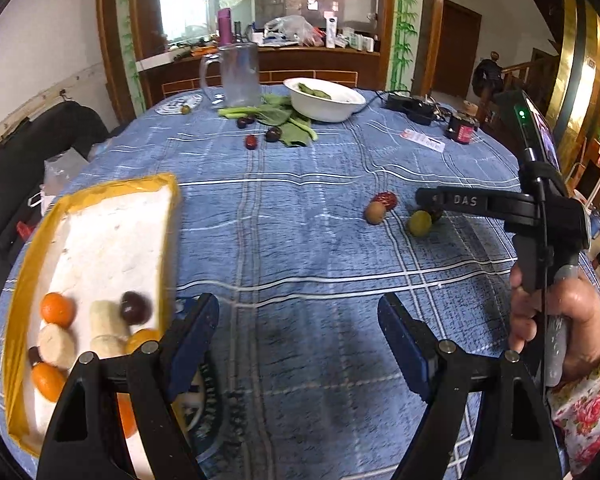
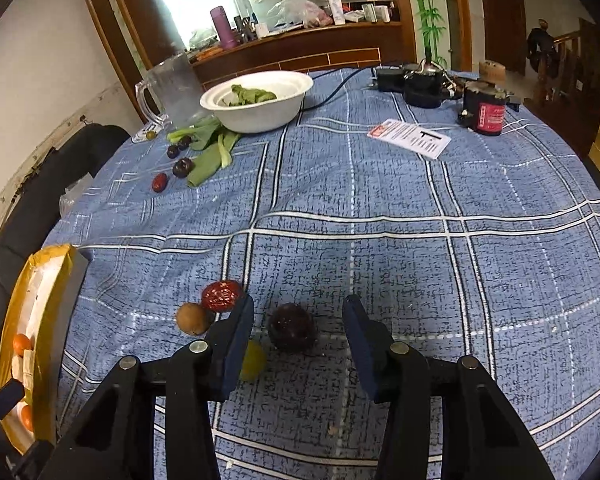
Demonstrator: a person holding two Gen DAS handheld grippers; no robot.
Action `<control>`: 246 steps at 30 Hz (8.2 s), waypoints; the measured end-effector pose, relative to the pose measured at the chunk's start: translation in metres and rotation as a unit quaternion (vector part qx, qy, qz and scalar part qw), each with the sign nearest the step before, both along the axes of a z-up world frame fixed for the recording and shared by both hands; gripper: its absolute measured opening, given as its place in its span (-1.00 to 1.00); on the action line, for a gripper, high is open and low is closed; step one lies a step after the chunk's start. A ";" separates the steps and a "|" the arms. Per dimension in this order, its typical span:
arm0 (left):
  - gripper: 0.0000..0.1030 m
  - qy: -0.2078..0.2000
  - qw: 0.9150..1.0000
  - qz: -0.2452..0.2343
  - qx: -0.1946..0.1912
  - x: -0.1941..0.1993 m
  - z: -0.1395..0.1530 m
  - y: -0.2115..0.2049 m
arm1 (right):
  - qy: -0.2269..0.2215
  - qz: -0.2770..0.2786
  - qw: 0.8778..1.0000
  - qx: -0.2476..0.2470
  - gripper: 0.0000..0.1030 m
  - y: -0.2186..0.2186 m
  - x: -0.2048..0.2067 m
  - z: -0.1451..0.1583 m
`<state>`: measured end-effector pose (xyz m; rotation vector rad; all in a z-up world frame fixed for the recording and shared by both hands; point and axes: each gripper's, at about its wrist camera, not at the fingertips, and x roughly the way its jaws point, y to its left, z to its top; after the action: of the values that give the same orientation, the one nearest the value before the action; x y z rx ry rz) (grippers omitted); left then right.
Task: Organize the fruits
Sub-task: 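Grasp a dark plum with the right tool while the left tool grasps a green grape, then carry the plum and grape over the tray and open both tools, then move both open tools back to the remaining fruits, then grasp the red date with the right tool while the left tool approaches the tan fruit, then grasp the tan fruit with the left tool, carry both fruits to the tray, open both tools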
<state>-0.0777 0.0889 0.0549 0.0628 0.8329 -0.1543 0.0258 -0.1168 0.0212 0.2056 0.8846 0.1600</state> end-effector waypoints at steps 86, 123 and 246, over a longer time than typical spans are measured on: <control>0.08 -0.007 0.974 0.170 -0.147 -0.047 -0.011 0.206 | 0.042 0.240 0.969 0.032 -0.49 0.307 -0.031 0.023; 0.90 -0.109 0.978 0.167 0.053 -0.083 0.043 0.100 | -0.061 0.086 0.994 -0.013 0.39 0.145 -0.155 0.043; -0.60 -0.019 0.988 0.124 -0.085 -0.020 0.026 0.145 | 0.016 0.159 0.965 0.207 -0.55 0.076 -0.030 0.032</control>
<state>-0.0979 0.2335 0.0806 -0.1977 0.7801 0.0099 -0.0040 -0.0412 0.0535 0.4554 0.9066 0.6450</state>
